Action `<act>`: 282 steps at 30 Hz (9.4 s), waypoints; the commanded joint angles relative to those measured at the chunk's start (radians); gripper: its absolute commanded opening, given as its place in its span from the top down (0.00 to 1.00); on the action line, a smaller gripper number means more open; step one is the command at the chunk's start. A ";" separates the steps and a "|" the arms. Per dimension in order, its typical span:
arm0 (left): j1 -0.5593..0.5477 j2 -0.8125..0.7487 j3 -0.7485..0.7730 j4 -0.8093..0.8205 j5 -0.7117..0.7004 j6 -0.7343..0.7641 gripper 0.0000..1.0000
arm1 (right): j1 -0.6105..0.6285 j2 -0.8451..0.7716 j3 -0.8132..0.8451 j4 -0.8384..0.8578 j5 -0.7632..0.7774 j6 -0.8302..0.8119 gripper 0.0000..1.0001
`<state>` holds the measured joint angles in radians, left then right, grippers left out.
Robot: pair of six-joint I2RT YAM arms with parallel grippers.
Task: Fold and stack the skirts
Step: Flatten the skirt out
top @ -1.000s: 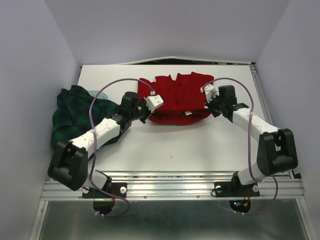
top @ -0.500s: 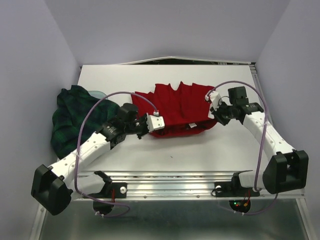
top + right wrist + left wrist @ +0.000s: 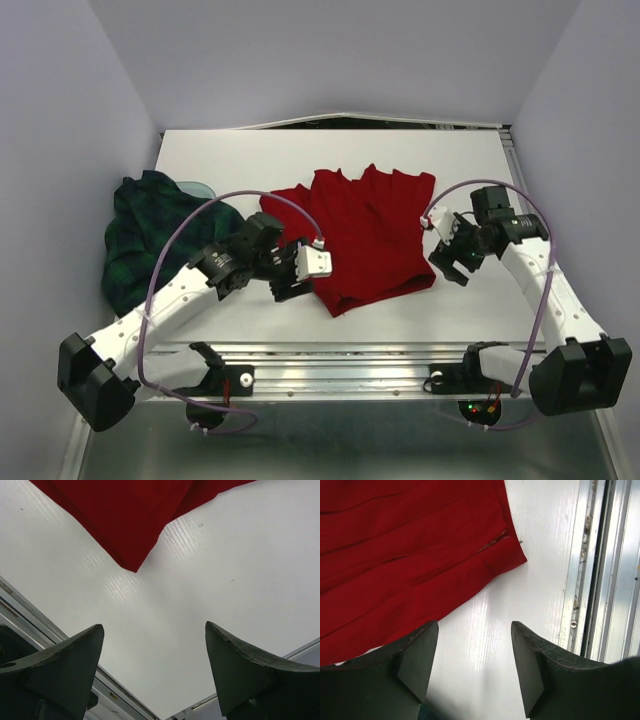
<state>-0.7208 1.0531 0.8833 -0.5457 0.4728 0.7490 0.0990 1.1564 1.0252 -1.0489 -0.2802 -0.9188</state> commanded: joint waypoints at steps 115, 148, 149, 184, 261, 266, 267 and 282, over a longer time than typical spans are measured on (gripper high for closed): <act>0.374 0.040 0.393 0.306 -0.029 -0.494 1.00 | -0.084 0.085 0.459 0.325 -0.398 0.609 0.99; 0.402 1.024 1.577 0.602 -0.256 -0.450 1.00 | -0.131 0.928 1.468 0.955 0.016 0.713 0.99; 0.403 1.019 1.542 0.653 -0.269 -0.457 1.00 | -0.131 0.951 1.489 0.987 0.007 0.712 0.99; 0.223 0.187 -0.317 0.748 0.158 0.348 0.92 | -0.131 0.060 -0.350 0.540 -0.499 -0.755 0.86; 0.024 0.858 0.528 0.202 -0.281 -0.217 0.85 | -0.084 0.743 0.497 0.222 0.131 0.437 0.37; 0.021 0.912 0.474 0.175 -0.315 -0.163 0.88 | -0.084 0.802 0.412 0.273 0.148 0.406 0.39; 0.021 0.903 0.433 0.173 -0.303 -0.152 0.89 | -0.084 0.833 0.412 0.279 0.130 0.402 0.39; -0.049 0.637 0.045 0.144 -0.187 -0.227 0.92 | 0.090 0.948 0.431 0.339 0.061 0.406 0.39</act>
<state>-0.7605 1.7088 0.9882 -0.2451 0.2611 0.5594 0.1154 2.0369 1.4971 -0.7555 -0.1535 -0.5201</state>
